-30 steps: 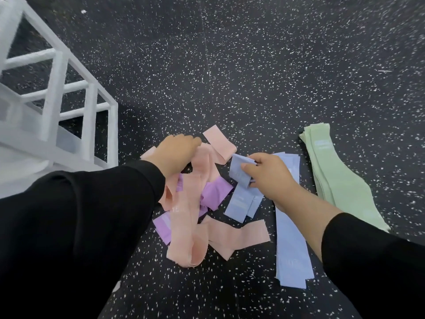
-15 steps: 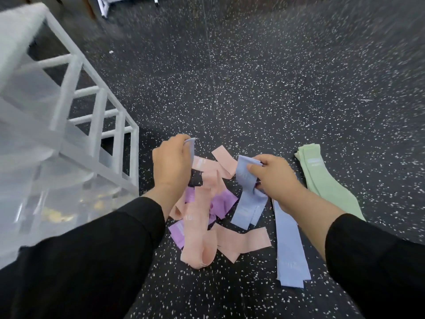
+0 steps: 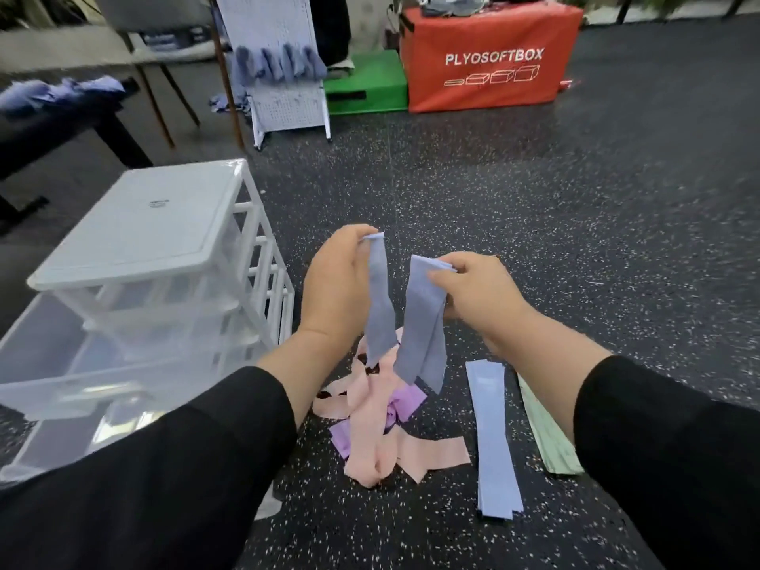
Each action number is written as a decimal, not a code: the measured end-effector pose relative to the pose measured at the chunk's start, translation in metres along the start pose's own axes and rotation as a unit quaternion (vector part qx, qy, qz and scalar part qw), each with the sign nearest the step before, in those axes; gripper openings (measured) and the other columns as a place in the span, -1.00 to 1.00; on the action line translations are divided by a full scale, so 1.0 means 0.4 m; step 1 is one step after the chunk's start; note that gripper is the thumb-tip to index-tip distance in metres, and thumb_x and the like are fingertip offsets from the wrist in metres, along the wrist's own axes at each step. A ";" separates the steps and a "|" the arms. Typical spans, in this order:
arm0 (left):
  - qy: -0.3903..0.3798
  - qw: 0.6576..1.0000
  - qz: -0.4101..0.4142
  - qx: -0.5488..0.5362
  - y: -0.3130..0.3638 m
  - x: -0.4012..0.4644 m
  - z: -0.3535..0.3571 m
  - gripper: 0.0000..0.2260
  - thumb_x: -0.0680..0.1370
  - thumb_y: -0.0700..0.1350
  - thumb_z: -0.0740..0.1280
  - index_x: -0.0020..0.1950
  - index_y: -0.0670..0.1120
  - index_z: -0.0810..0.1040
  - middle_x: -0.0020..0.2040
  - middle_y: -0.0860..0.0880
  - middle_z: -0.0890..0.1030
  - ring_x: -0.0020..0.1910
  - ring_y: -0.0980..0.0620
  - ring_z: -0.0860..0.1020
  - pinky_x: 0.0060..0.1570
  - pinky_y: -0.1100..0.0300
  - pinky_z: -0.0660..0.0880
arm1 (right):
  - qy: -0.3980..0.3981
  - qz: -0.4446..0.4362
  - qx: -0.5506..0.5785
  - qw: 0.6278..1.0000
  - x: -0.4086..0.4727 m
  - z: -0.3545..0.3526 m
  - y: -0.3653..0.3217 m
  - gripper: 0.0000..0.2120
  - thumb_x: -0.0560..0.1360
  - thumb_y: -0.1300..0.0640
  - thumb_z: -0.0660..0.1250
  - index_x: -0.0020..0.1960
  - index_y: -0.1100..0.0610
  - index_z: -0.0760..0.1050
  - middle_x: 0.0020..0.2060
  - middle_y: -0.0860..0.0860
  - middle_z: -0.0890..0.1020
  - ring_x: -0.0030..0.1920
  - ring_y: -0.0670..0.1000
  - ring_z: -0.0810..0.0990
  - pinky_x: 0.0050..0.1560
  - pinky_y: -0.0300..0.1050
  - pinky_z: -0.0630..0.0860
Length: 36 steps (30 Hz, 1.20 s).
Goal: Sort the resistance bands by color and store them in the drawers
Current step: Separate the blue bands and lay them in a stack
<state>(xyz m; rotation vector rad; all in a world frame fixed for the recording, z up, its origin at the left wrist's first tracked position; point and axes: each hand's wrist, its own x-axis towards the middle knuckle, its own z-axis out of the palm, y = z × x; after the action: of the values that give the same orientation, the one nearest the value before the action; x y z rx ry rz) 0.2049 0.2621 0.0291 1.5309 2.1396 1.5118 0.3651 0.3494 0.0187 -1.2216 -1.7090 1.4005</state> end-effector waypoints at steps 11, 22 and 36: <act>-0.144 0.985 0.029 -0.093 0.225 -0.061 -0.148 -0.94 0.53 -0.10 0.49 -0.09 0.05 0.65 -0.06 0.15 0.63 -0.11 0.30 0.55 -0.10 0.40 0.40 | -0.047 -0.045 0.011 0.998 -0.219 -0.084 -0.238 -0.93 0.50 0.22 0.44 -0.07 0.20 0.70 -0.27 0.11 0.60 -0.23 0.04 0.51 -0.21 0.01 0.47; -0.180 0.969 0.003 -0.171 0.230 -0.122 -0.135 -0.90 0.54 -0.13 0.47 -0.11 0.06 0.62 -0.11 -0.17 0.66 -0.21 0.07 0.51 -0.15 0.09 0.43 | -0.175 -0.048 -0.050 0.982 -0.284 -0.150 -0.254 -0.89 0.54 0.23 0.45 0.04 0.18 0.72 0.03 0.23 0.71 -0.08 -0.04 0.67 -0.13 -0.19 0.64; -0.120 0.967 -0.040 -0.220 0.211 -0.107 -0.114 -0.97 0.52 -0.11 0.49 -0.09 0.01 0.67 -0.12 -0.04 0.71 -0.15 0.09 0.60 -0.04 -0.05 0.56 | -0.200 -0.042 0.051 0.977 -0.244 -0.141 -0.224 -0.79 0.62 0.30 0.30 0.18 0.19 0.66 0.13 0.14 0.72 0.19 0.10 0.68 0.39 0.15 0.49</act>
<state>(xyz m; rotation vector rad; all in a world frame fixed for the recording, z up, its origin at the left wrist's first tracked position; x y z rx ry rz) 0.2547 0.1997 0.0973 1.3688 1.5808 1.5480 0.4282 0.2813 0.1286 -0.8392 -1.8980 1.7466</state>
